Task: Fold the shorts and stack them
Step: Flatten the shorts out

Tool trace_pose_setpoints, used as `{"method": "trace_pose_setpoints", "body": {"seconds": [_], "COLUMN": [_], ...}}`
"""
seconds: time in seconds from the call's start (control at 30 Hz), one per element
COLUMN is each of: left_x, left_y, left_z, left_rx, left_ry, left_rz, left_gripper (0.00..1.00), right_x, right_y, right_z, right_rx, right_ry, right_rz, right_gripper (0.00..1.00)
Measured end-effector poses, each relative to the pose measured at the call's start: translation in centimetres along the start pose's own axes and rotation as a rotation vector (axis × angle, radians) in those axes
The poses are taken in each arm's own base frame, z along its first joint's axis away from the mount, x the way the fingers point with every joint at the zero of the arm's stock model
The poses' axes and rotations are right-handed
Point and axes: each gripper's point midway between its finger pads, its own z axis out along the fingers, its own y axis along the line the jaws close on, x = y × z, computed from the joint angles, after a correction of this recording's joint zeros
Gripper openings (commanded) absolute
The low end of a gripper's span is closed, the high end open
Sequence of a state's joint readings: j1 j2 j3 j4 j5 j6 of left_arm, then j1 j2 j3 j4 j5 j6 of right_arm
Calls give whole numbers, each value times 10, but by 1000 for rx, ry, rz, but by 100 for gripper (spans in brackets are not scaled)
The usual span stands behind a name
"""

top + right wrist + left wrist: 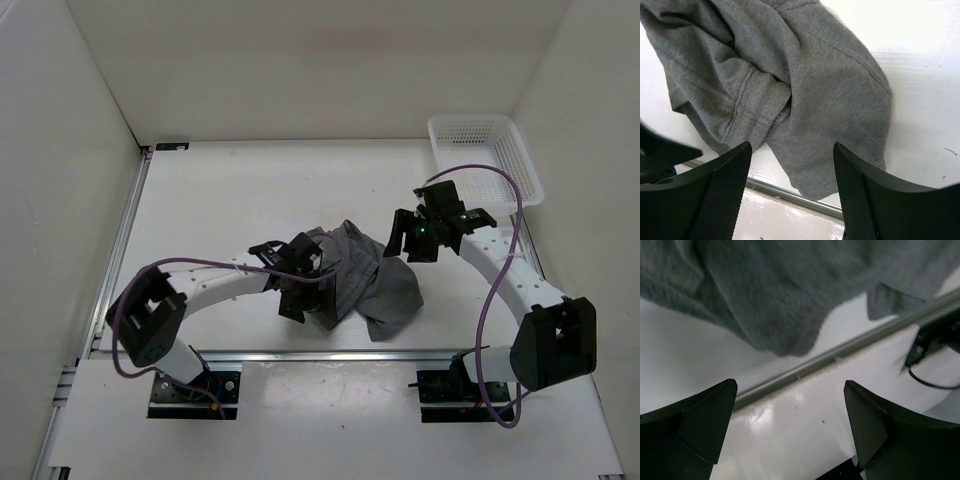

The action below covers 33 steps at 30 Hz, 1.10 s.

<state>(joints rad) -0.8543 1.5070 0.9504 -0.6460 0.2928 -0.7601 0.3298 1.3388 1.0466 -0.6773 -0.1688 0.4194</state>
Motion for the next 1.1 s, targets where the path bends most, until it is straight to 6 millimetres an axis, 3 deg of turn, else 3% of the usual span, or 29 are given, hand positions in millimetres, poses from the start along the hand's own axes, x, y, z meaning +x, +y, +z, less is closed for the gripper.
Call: {"method": "trace_pose_setpoints", "body": {"seconds": [0.13,0.23,0.27,0.3,0.33,0.47,0.5,0.6,0.7,0.73,0.83,0.87,0.93,0.97,1.03,1.1], "left_x": [-3,-7,-13,-19,-24,-44,-48,-63,-84,-91,-109,-113,-118,-119,-120,-123], "left_y": [16,20,18,17,17,36,44,56,45,38,19,13,6,6,6,10], "left_z": [31,41,42,42,42,29,21,-19,-74,-94,-141,-151,-164,-167,-169,-170], "left_rx": [-66,-93,-93,-90,-92,-133,-157,-197,-169,-150,-103,-92,-86,-91,-108,-133], "left_ry": [29,44,27,12,-4,-61,-80,-182,-324,-376,-492,-516,-538,-537,-529,-516], "left_rz": [-16,-26,-21,-22,-14,-39,-55,-80,-83,-76,-55,-47,-31,-26,-21,-21], "left_gripper": [100,83,46,24,10,10,10,10,10,10,10,10,10,10,10,10], "right_x": [-1,-1,-1,0,0,3,5,12,20,22,31,34,43,47,53,59], "right_y": [1,2,2,3,3,11,14,29,47,54,72,77,87,90,96,101], "right_z": [0,0,0,0,0,2,3,12,22,25,36,39,44,47,50,52], "right_rx": [-6,-10,-11,-15,-20,-54,-65,-91,-111,-120,-142,-148,-154,-152,-142,-135], "right_ry": [-2,-2,-1,1,3,21,29,68,109,121,154,164,186,191,194,192], "right_rz": [-1,-2,-2,-2,-3,-13,-23,-56,-101,-116,-157,-170,-201,-217,-244,-271], "right_gripper": [71,71,71,71,69,58,53,53,66,76,77,72,53,48,46,54]}}
